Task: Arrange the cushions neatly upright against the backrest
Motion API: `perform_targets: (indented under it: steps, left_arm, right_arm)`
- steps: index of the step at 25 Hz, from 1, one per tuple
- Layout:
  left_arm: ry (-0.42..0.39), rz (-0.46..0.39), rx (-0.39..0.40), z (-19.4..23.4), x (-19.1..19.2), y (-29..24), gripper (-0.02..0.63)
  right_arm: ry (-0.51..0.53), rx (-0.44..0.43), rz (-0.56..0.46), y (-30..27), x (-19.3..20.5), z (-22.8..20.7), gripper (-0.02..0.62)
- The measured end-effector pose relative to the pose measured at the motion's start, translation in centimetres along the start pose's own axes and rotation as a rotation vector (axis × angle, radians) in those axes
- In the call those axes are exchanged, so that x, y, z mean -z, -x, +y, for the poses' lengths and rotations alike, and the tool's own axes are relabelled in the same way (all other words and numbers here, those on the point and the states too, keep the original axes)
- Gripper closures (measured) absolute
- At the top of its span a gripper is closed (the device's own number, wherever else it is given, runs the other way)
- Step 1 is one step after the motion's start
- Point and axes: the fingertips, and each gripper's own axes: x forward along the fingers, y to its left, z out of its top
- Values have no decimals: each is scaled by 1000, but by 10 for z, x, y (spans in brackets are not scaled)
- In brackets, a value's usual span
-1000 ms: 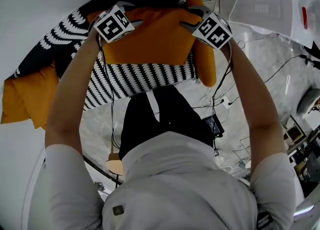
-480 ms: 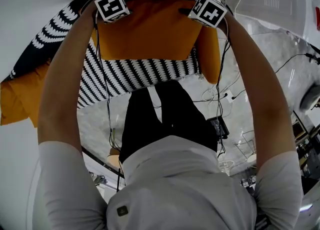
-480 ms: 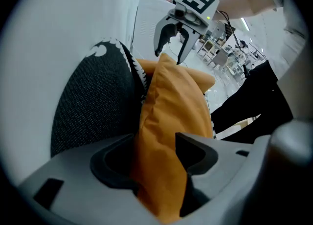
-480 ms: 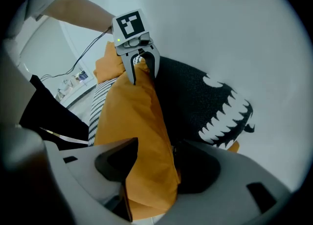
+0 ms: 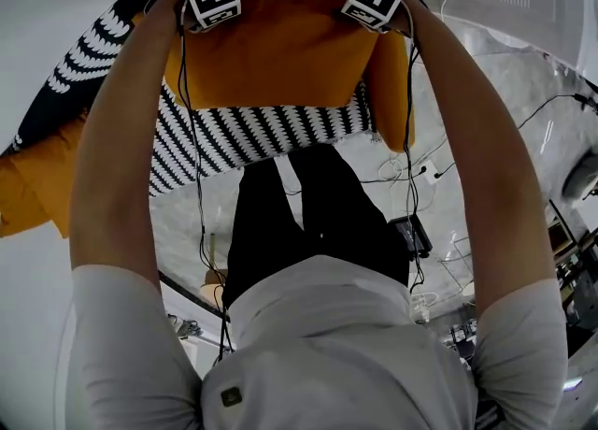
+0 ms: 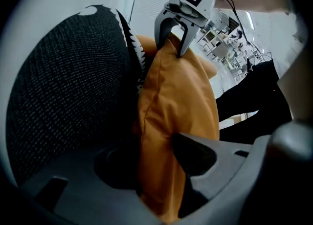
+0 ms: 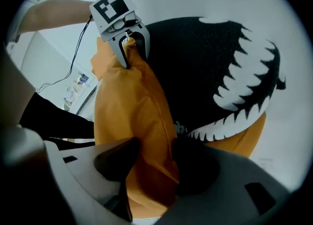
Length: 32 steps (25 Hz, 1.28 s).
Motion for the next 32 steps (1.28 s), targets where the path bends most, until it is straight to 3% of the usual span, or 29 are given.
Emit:
perform_targets:
  steps: [4, 12, 22, 32]
  left_arm:
    - [15, -12, 26, -2, 4, -4, 418]
    - [16, -41, 1, -10, 8, 0, 521]
    - [57, -133, -46, -42, 21, 23, 555]
    - [104, -217, -80, -94, 30, 56, 560]
  right_arm:
    - [23, -9, 37, -10, 0, 9, 404]
    - [85, 21, 16, -9, -2, 18, 508]
    - [140, 85, -33, 17, -7, 59, 523]
    - [194, 157, -13, 52, -3, 115, 525]
